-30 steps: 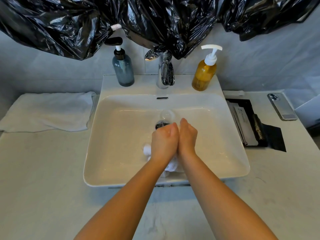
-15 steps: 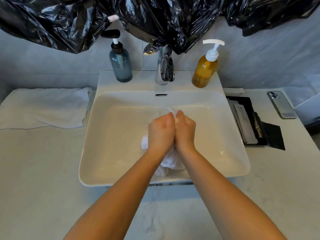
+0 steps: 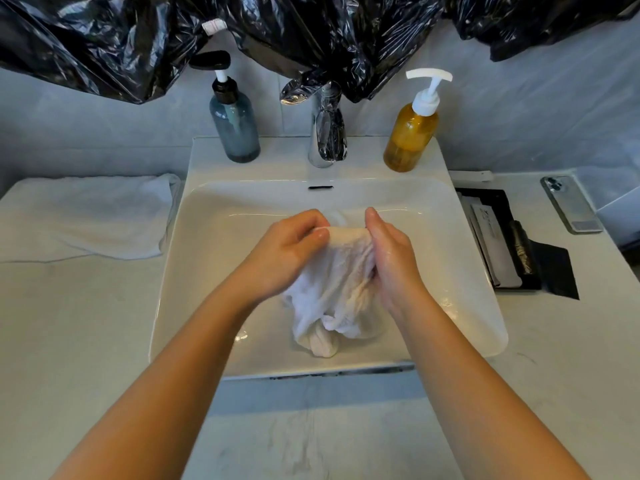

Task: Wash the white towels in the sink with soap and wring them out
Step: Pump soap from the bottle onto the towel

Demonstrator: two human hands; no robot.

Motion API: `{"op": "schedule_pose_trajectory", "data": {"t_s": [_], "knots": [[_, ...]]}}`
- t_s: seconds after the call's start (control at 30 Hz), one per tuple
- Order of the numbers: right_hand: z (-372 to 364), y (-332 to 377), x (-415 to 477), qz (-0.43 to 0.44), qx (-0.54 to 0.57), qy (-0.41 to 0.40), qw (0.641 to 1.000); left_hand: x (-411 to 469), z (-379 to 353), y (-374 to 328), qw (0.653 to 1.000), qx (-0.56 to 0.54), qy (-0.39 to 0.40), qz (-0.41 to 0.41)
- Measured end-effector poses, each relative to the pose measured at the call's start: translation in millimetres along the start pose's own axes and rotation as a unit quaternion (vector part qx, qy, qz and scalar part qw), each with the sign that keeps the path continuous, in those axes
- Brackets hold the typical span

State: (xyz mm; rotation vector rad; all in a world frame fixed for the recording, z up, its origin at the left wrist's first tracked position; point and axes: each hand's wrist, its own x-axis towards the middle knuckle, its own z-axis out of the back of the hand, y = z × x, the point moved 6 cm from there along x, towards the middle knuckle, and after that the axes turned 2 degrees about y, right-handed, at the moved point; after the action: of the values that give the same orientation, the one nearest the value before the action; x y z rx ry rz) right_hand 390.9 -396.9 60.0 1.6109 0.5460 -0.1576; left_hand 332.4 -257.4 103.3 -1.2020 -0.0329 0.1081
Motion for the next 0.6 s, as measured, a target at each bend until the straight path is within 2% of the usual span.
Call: {"op": "schedule_pose_trajectory", "data": {"t_s": [0.1, 0.17, 0.23, 0.3, 0.37, 0.47, 0.6], "knots": [[-14, 3, 3, 0.031, -0.004, -0.026, 0.999, -7, -32, -9, 0.990, -0.049, -0.129, 0.024], [-27, -3, 0, 0.012, 0.012, -0.025, 1.000, -1, -38, -6, 0.972, -0.042, -0.223, 0.059], [-31, -10, -1, 0.032, 0.015, -0.027, 0.999, 10, -32, 4, 0.952, -0.045, -0.287, 0.098], [-28, -11, 2, 0.042, -0.009, -0.040, 0.998, 15, -37, 7, 0.956, -0.048, -0.280, 0.076], [-23, -12, 10, 0.055, -0.030, -0.058, 0.996, 17, -44, 4, 0.967, 0.014, -0.248, 0.048], [-22, -17, 14, 0.031, -0.026, -0.074, 0.996, 27, -40, 12, 0.966, 0.034, -0.245, 0.073], [-20, -12, 19, 0.080, -0.040, -0.066, 0.994, 32, -45, 14, 0.966, 0.115, -0.227, 0.046]]}}
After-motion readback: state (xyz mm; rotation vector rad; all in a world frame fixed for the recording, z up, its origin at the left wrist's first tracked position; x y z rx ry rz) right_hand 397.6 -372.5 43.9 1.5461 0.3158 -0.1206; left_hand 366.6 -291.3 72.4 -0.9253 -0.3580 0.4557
